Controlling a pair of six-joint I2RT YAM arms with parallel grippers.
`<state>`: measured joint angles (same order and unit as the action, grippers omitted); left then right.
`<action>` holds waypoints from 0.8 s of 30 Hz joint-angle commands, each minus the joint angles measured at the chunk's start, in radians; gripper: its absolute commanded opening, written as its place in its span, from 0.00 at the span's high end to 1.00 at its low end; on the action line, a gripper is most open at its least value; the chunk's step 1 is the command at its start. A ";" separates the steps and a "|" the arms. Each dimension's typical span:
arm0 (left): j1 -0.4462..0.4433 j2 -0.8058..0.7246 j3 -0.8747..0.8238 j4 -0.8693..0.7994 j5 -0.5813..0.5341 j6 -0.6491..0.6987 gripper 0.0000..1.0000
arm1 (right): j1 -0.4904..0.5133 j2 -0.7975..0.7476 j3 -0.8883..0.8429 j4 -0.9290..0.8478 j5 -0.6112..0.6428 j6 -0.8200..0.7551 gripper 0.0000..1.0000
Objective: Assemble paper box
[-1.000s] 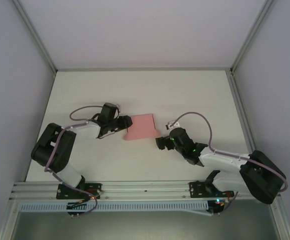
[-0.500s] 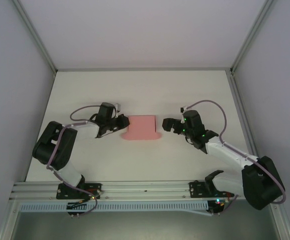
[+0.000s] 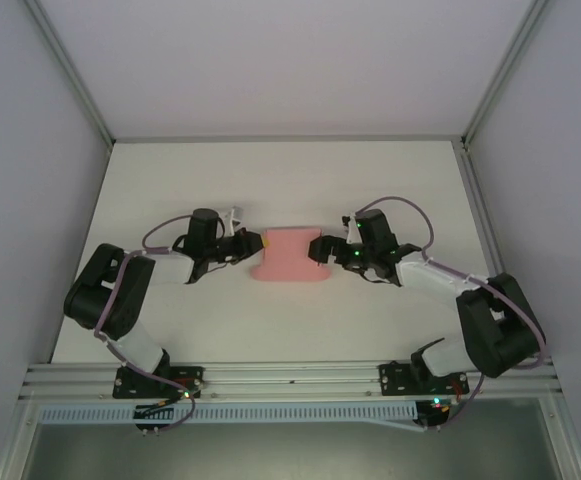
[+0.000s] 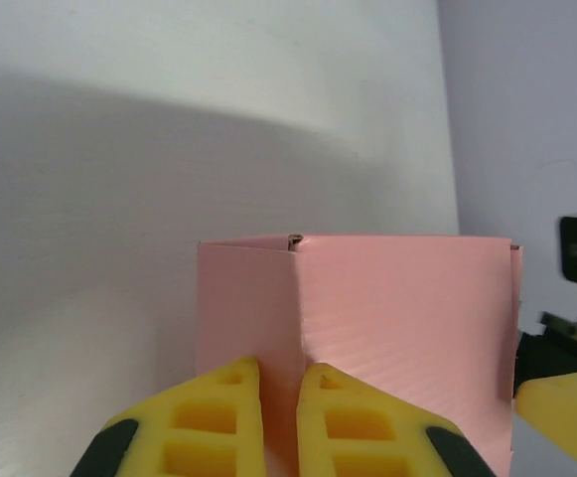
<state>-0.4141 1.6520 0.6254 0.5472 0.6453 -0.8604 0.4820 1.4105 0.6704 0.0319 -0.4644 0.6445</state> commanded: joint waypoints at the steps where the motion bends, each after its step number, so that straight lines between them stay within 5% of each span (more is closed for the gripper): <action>1: 0.005 -0.038 0.004 0.046 0.057 -0.009 1.00 | -0.008 0.023 -0.008 0.174 -0.161 0.082 0.00; 7: 0.005 -0.043 0.017 0.026 0.056 0.004 1.00 | -0.010 0.055 0.010 0.303 -0.256 0.165 0.17; 14: 0.005 -0.091 0.021 -0.012 0.056 0.052 1.00 | -0.009 0.013 0.041 0.157 -0.190 0.139 0.46; 16: 0.003 -0.117 0.029 -0.043 0.054 0.084 0.93 | -0.011 -0.005 0.051 0.107 -0.166 0.124 0.56; 21: 0.001 -0.193 0.083 -0.167 0.036 0.236 0.53 | -0.014 -0.046 0.052 0.067 -0.155 0.137 0.61; 24: -0.007 -0.254 0.128 -0.278 -0.018 0.384 0.01 | -0.022 -0.061 0.055 0.033 -0.147 0.154 0.61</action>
<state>-0.4137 1.4639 0.6968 0.3794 0.6556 -0.6559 0.4679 1.3735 0.7010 0.1211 -0.6312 0.7872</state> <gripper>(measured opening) 0.773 0.428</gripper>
